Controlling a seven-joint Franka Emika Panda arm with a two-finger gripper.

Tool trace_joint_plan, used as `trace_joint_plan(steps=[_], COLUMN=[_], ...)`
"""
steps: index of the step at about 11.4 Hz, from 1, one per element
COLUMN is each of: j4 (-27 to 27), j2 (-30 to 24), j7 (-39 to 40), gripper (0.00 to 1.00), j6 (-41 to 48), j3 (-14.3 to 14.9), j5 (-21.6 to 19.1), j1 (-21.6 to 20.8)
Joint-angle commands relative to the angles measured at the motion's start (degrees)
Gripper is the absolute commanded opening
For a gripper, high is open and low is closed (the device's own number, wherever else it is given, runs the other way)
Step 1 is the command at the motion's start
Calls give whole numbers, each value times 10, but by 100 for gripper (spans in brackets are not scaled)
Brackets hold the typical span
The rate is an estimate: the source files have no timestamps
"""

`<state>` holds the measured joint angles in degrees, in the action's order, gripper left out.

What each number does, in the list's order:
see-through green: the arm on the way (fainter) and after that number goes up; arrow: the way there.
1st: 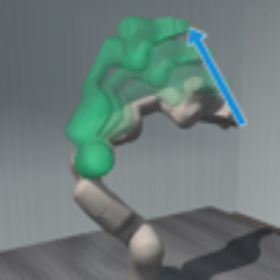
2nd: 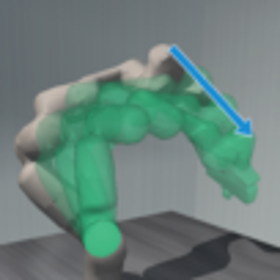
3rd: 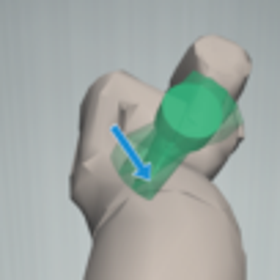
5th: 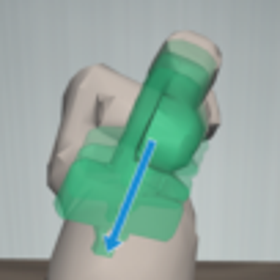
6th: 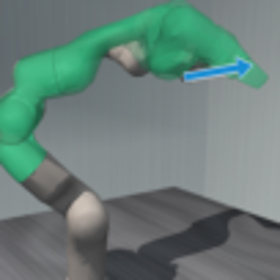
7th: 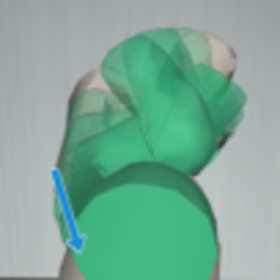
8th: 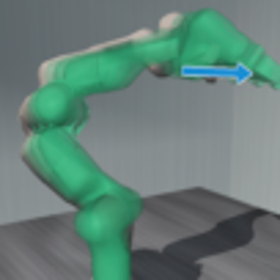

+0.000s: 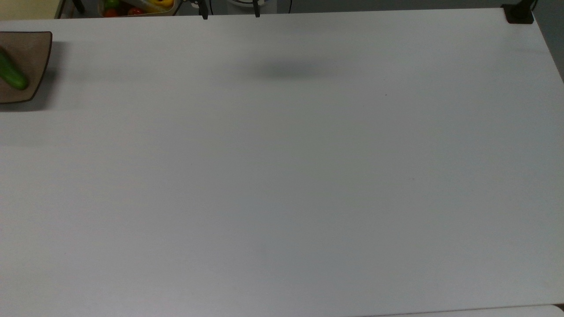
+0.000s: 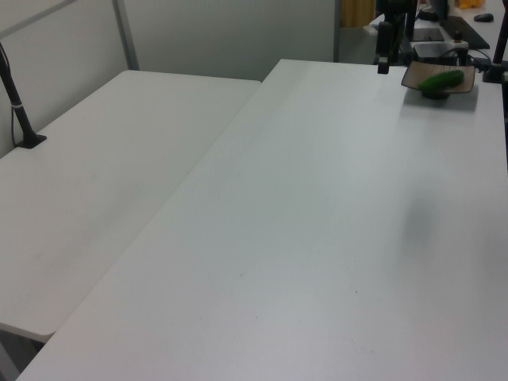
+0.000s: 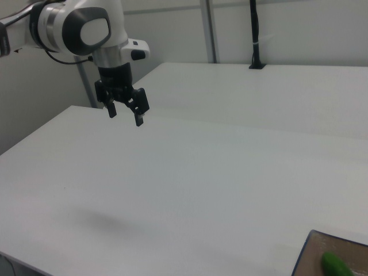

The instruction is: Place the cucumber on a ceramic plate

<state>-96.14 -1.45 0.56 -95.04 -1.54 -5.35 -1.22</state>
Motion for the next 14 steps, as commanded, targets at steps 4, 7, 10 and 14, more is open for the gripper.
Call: trace_joint_plan(steps=[4, 7, 10, 14], j4=[-57, -55, -55, -56], j2=[4, 7, 8, 7], j7=[-27, -33, -28, -33], gripper=[100, 100, 100, 100], j6=[-102, -104, -113, -113], j3=[3, 4, 4, 4], j5=[43, 46, 66, 85], j1=[-30, -29, -29, -29])
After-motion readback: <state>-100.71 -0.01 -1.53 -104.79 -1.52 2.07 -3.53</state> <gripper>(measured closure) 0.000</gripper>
